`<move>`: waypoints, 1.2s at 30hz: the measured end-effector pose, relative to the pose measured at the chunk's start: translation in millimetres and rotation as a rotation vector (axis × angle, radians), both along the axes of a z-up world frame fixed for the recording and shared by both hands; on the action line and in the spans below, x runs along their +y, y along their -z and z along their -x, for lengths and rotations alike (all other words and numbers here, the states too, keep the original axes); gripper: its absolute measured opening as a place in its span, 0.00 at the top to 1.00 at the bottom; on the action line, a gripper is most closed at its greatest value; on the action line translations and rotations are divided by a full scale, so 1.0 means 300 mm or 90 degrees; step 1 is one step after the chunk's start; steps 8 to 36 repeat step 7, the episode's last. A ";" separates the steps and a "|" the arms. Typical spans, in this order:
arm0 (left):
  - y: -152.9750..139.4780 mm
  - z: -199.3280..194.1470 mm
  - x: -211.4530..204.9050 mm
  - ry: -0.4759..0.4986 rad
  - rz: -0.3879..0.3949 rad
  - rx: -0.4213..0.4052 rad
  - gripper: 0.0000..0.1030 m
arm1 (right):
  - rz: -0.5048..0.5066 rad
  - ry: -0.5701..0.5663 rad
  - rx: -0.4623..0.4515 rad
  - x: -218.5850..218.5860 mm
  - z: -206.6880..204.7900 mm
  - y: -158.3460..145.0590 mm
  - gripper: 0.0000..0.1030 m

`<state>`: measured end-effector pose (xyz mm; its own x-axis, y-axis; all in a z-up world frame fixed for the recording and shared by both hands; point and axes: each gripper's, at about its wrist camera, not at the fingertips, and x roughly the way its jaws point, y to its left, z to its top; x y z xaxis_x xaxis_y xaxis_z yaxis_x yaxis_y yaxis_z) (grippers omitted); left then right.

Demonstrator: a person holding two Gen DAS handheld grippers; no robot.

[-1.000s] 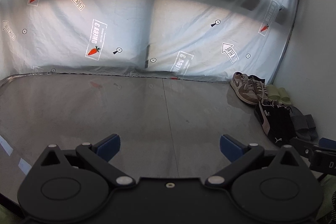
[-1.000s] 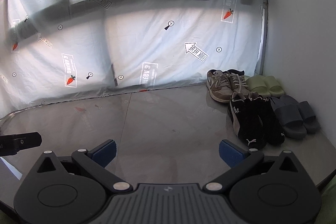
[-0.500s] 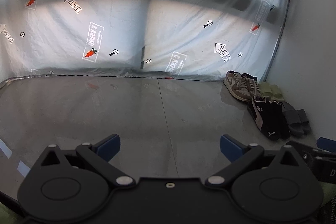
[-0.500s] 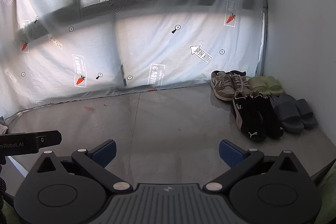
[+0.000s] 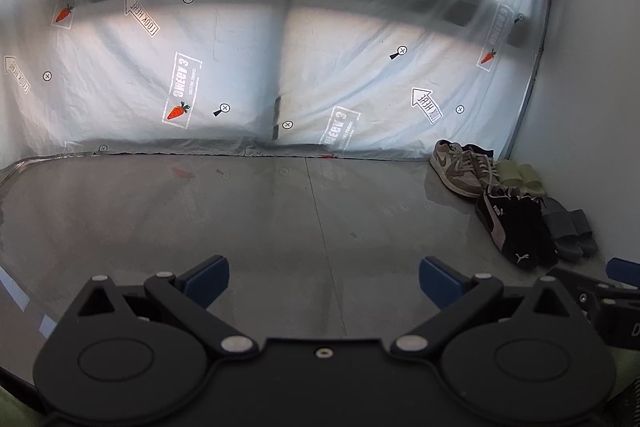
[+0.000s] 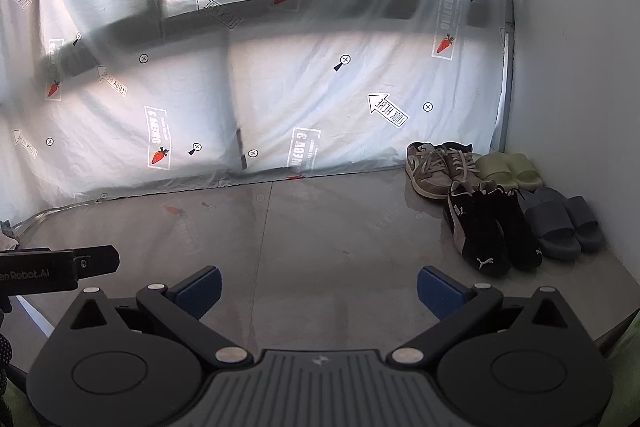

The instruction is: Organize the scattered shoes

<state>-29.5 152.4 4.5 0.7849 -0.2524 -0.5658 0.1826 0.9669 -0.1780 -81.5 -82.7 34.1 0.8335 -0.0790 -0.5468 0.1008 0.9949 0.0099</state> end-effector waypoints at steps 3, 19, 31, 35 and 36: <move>0.000 0.000 -0.001 -0.001 -0.001 -0.002 0.01 | -0.001 0.000 0.001 0.002 -0.004 0.002 0.00; 0.000 0.001 -0.006 0.001 -0.005 -0.004 0.01 | -0.002 0.001 0.001 0.003 -0.009 0.004 0.00; 0.000 0.001 -0.006 0.001 -0.005 -0.004 0.01 | -0.002 0.001 0.001 0.003 -0.009 0.004 0.00; 0.000 0.001 -0.006 0.001 -0.005 -0.004 0.01 | -0.002 0.001 0.001 0.003 -0.009 0.004 0.00; 0.000 0.001 -0.006 0.001 -0.005 -0.004 0.01 | -0.002 0.001 0.001 0.003 -0.009 0.004 0.00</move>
